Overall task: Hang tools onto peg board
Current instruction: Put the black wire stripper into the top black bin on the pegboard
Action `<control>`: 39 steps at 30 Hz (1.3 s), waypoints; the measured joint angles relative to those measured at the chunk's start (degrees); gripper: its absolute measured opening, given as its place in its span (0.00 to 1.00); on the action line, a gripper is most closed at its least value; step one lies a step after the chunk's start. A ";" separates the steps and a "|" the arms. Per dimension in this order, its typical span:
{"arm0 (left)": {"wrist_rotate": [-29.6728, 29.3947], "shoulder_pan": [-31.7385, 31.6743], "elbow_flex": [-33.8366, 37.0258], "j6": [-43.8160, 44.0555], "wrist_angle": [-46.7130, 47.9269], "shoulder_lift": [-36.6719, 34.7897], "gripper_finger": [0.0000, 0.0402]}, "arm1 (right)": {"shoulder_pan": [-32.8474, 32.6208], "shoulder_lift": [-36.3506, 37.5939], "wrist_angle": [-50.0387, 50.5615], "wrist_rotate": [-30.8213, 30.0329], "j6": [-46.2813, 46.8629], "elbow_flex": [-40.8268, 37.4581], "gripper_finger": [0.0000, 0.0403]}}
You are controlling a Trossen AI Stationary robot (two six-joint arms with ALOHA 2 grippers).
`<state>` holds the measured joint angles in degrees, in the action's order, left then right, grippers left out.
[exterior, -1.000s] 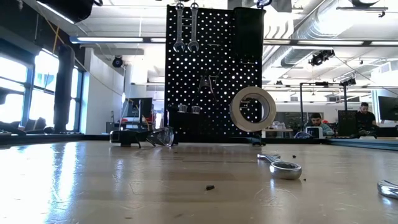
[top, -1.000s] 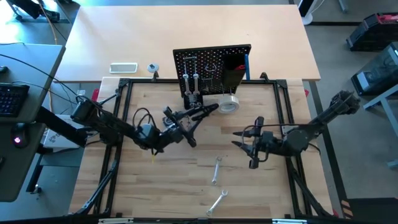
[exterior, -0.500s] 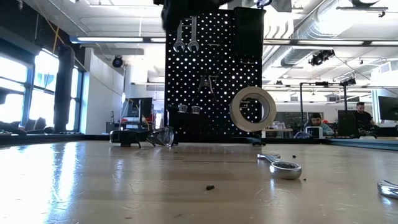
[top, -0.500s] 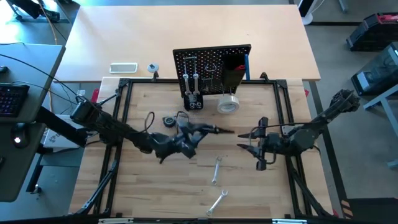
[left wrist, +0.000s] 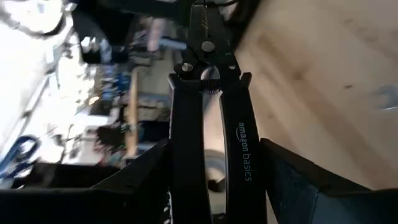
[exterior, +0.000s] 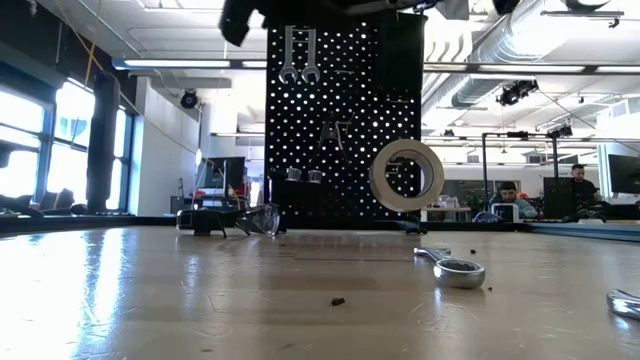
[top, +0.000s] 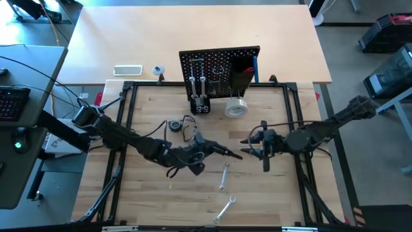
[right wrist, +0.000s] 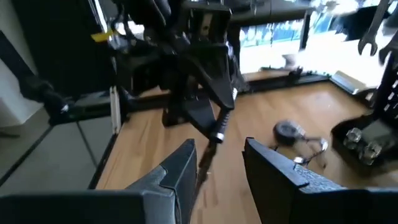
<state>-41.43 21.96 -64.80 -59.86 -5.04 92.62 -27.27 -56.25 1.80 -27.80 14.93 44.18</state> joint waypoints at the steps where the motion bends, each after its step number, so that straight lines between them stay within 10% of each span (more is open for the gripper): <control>1: 1.05 0.00 -0.59 0.94 2.02 0.00 0.51 | 0.88 0.00 0.81 1.56 0.86 0.00 0.32; 14: 11.06 -0.98 -3.17 5.56 12.93 0.00 0.51 | 12.39 -8.29 3.41 25.12 9.71 0.00 0.32; 31: 20.09 -2.14 -3.17 8.81 19.09 1.38 0.51 | 17.52 -27.04 -6.98 38.77 11.64 6.41 0.32; 39: 18.75 -1.77 -3.17 9.40 19.33 1.84 0.51 | 17.55 -36.99 10.06 37.23 7.52 21.12 0.32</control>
<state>-22.69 20.18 -67.96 -50.46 14.29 94.45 -9.72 -93.24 11.86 9.44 22.45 65.31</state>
